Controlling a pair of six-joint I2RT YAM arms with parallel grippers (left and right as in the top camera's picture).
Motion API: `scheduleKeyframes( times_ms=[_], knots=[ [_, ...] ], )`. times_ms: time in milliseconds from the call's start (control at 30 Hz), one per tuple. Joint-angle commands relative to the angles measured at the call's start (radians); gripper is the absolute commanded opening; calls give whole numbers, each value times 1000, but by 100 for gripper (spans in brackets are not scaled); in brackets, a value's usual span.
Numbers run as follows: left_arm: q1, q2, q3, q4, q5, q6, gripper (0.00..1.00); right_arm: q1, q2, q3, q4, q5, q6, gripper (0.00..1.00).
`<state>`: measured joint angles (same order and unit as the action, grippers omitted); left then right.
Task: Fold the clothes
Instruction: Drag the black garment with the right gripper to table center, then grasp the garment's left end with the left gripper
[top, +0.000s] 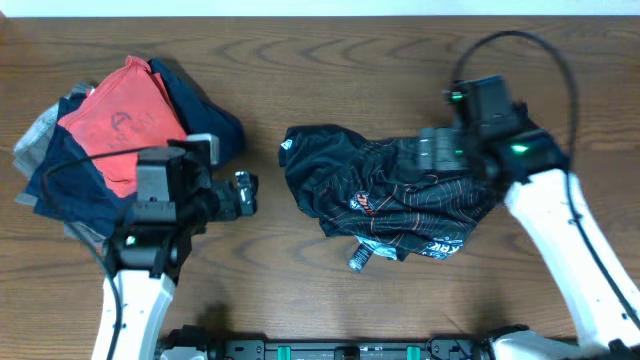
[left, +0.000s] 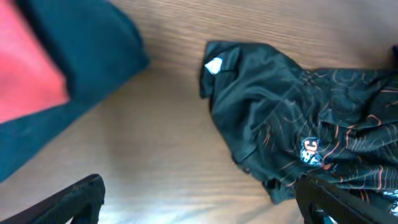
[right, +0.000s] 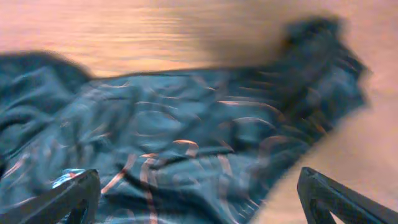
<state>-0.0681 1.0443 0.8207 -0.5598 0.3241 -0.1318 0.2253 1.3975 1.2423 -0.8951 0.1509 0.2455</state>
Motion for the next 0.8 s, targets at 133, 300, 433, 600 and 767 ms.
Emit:
scheduleKeyframes(
  times_ms=[133, 300, 433, 600, 767],
  knots=[
    [-122, 259, 14, 148, 50, -4, 98, -175, -43, 0, -146, -3, 54, 99],
    [-195, 480, 14, 288, 50, -5, 98, -286, -43, 0, -207, -37, 76, 99],
    [-234, 622, 14, 385, 51, -6, 99, -347, -43, 0, -224, -54, 71, 99],
    [-291, 726, 14, 486, 51, -13, 82, -386, -40, -1, -227, -53, 67, 99],
    [-372, 747, 14, 549, 50, -12, 66, -388, -32, -2, -227, -53, 64, 99]
  ],
)
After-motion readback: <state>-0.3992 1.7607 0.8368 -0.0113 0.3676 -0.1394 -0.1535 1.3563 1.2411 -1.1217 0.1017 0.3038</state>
